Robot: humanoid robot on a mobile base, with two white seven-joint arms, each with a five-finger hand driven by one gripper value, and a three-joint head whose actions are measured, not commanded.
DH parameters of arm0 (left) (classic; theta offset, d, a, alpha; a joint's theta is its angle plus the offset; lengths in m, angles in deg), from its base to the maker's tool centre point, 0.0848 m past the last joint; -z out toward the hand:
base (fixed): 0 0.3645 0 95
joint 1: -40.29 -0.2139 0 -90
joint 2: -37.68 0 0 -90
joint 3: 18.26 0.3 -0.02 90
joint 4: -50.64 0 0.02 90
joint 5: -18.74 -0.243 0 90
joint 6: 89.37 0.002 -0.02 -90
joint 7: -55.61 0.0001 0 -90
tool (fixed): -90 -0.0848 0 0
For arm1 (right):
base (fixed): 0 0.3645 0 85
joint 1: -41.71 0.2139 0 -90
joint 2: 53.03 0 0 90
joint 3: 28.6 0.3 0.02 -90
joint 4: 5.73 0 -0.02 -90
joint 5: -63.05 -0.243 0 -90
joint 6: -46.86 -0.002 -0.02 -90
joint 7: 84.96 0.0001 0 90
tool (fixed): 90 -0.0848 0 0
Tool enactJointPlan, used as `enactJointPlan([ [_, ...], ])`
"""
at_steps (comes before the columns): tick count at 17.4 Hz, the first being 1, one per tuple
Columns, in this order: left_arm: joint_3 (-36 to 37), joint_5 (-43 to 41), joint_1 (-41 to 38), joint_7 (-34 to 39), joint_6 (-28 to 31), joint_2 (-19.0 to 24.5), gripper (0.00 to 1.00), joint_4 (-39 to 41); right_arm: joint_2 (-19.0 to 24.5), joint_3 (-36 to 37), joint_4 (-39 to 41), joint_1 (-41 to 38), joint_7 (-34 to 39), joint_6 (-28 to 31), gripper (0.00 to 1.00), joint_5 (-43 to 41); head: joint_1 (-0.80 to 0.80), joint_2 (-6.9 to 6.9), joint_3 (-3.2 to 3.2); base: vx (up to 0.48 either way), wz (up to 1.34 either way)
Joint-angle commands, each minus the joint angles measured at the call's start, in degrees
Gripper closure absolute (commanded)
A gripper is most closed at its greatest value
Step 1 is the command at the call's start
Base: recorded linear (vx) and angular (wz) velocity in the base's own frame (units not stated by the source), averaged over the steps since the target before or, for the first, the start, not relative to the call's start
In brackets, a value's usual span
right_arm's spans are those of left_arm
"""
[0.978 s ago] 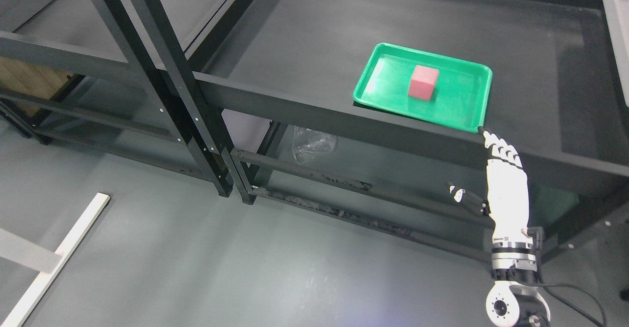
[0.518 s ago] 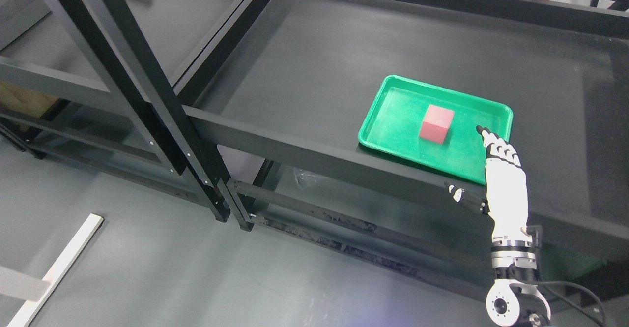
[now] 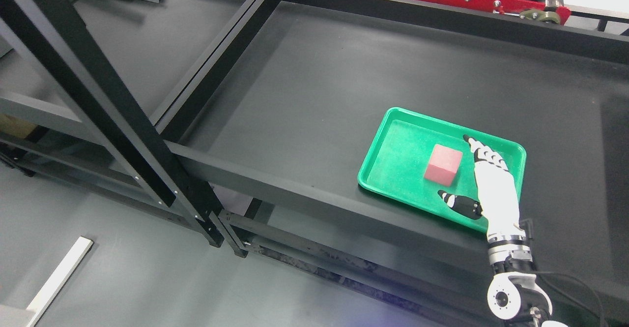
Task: Pick pink block from left shelf to tray
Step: 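Close the right hand fingers around the pink cube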
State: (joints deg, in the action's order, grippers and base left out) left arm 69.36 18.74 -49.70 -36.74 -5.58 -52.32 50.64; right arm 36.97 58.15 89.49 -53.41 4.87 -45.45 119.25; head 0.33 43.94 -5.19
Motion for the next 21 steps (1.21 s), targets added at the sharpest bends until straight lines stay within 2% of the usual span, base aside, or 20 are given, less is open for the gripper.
enactJointPlan([
  [1,0.00,-0.09,1.75,-0.02,-0.03,1.00,0.00,1.00,-1.00,-0.10,-2.58,0.99,3.69,0.29,0.01,0.84,0.00,0.00,0.00,0.177,0.01],
  [6,0.00,-0.09,1.75,-0.02,-0.03,1.00,0.00,1.00,-1.00,-1.76,-4.60,0.90,8.69,0.65,0.01,8.39,0.00,0.00,0.00,0.122,0.05],
  [17,0.00,-0.09,1.75,-0.02,-0.03,1.00,0.00,1.00,-1.00,-1.77,-8.47,2.22,9.14,1.88,0.02,8.92,0.00,0.00,0.00,0.040,0.02],
  [21,0.00,-0.09,1.75,-0.02,-0.03,1.00,0.00,1.00,-1.00,-2.03,-9.52,2.48,9.05,4.42,0.13,10.24,0.00,0.00,0.00,0.000,0.00],
])
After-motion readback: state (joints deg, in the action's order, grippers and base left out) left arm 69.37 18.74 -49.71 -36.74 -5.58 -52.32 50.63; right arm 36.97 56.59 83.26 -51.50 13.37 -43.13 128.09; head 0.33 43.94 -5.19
